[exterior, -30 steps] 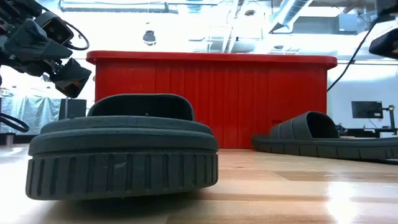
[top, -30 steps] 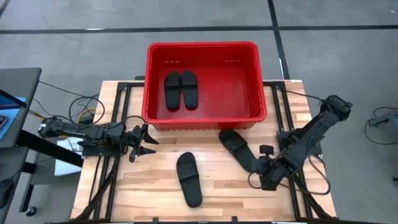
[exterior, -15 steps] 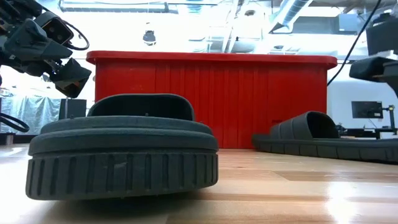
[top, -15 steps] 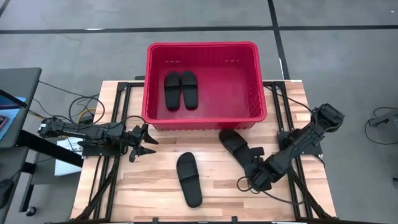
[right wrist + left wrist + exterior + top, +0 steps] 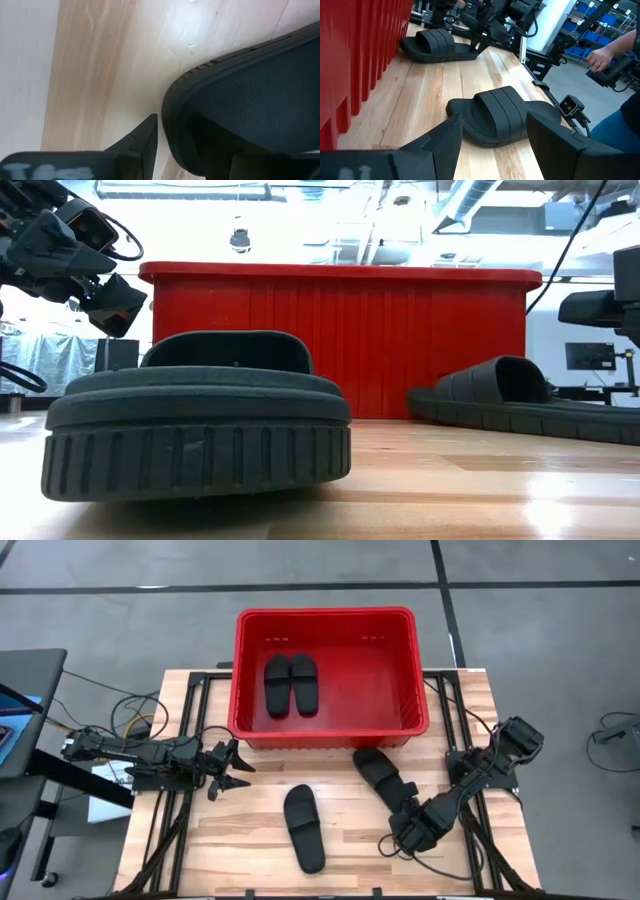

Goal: Pick and place slides into bin
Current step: Put the black slide into the red bin

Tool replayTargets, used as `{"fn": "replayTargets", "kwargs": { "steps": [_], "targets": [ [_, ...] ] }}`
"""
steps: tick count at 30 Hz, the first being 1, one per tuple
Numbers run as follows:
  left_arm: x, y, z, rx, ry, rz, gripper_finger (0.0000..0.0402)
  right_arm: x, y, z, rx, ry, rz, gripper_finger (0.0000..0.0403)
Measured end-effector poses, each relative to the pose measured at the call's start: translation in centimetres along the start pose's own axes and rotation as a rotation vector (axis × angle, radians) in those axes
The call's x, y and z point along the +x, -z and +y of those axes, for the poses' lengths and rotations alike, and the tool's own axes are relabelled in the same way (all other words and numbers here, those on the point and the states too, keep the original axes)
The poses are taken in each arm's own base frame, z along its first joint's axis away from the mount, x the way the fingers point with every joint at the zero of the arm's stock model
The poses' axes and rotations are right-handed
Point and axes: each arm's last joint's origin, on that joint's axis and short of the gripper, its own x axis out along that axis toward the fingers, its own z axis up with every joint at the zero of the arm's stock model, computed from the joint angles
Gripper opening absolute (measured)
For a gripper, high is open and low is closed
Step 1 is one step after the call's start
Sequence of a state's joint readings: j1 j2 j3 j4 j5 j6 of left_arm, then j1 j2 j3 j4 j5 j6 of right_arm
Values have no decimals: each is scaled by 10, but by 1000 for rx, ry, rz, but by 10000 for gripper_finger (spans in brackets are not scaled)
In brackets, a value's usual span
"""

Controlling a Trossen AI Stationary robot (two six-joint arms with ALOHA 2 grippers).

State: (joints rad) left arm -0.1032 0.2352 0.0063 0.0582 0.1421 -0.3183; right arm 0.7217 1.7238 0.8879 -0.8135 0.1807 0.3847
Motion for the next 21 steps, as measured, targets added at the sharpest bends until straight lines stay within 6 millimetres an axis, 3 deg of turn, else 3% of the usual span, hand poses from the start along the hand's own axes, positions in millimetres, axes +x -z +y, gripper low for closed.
{"fn": "replayTargets", "kwargs": {
  "steps": [7,13,21],
  "targets": [
    [0,0,0,0,0,0,210,1,-1,-2,19,8,-2,106],
    [0,0,0,0,0,0,210,1,0,-2,35,0,2,19],
    [0,0,0,0,0,0,210,1,0,-2,70,-16,10,17]
  ]
}}
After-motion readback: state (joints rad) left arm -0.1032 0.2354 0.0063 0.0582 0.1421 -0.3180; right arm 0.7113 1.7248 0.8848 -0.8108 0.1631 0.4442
